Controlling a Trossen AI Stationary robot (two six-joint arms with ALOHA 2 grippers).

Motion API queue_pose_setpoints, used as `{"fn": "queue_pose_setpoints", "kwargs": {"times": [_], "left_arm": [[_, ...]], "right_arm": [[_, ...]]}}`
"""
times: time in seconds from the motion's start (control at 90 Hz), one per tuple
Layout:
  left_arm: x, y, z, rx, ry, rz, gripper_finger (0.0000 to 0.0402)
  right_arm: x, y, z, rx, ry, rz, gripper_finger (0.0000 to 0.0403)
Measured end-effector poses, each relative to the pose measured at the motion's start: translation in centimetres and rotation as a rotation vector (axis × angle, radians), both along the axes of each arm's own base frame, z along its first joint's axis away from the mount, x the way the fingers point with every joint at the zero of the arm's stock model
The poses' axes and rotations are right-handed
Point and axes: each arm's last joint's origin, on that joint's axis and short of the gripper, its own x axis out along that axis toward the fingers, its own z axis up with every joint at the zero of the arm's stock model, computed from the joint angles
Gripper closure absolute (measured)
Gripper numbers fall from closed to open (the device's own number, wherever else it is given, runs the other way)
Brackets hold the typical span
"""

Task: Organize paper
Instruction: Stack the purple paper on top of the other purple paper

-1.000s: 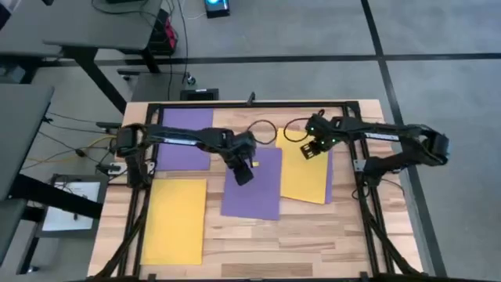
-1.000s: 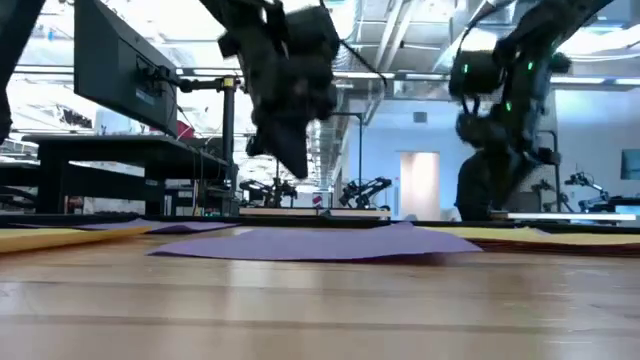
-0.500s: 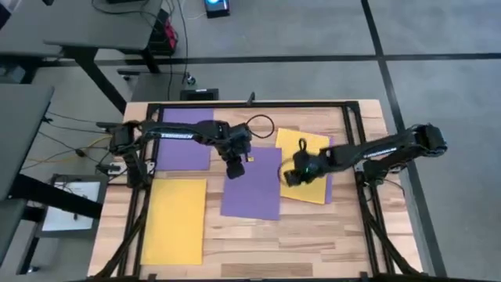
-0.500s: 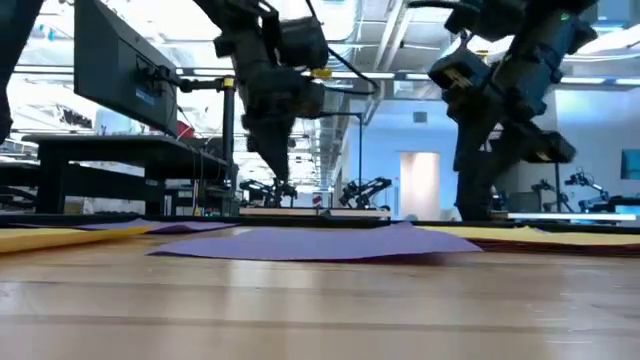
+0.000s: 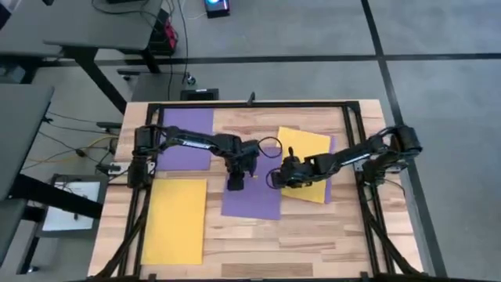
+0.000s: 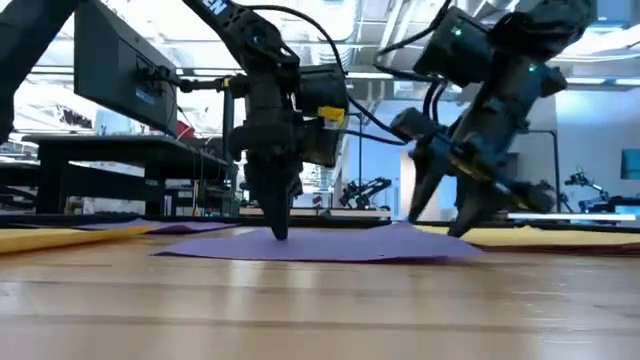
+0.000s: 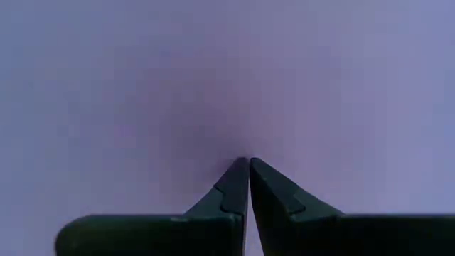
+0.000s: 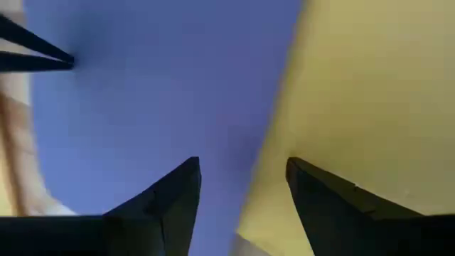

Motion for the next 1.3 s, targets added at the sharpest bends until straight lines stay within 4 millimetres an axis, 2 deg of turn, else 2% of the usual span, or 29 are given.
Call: {"fn": "queue_pose_setpoints", "kwargs": {"times": [0.244,0.589,0.7,0.889,1.078,1.3], "left_arm": [[0.3,0.2,0.1,0.011,-0.04,-0.004,0.0402],[0.6,0.1,0.2,-0.014,-0.068,-0.024,0.0402],[0.8,-0.1,0.2,-0.029,-0.091,-0.028,0.0402],[0.7,-0.1,0.2,-0.034,-0.086,-0.021,0.0402],[0.6,-0.1,0.2,-0.037,-0.073,-0.019,0.0402],[-0.9,0.1,1.9,0.093,0.091,-0.01,0.0402]], "right_arm": [[1.5,-0.2,0.6,-0.026,-0.169,0.034,0.02],[1.8,-0.9,0.3,-0.062,-0.182,0.028,0.02],[2.7,-1.4,-0.3,-0.067,-0.238,0.011,0.0202],[4.0,-1.9,-1.4,-0.041,-0.291,0.04,0.0242],[4.2,-1.9,-1.2,-0.076,-0.304,0.084,0.0298],[4.0,-2.1,-1.4,-0.05,-0.28,0.082,0.0295]]}}
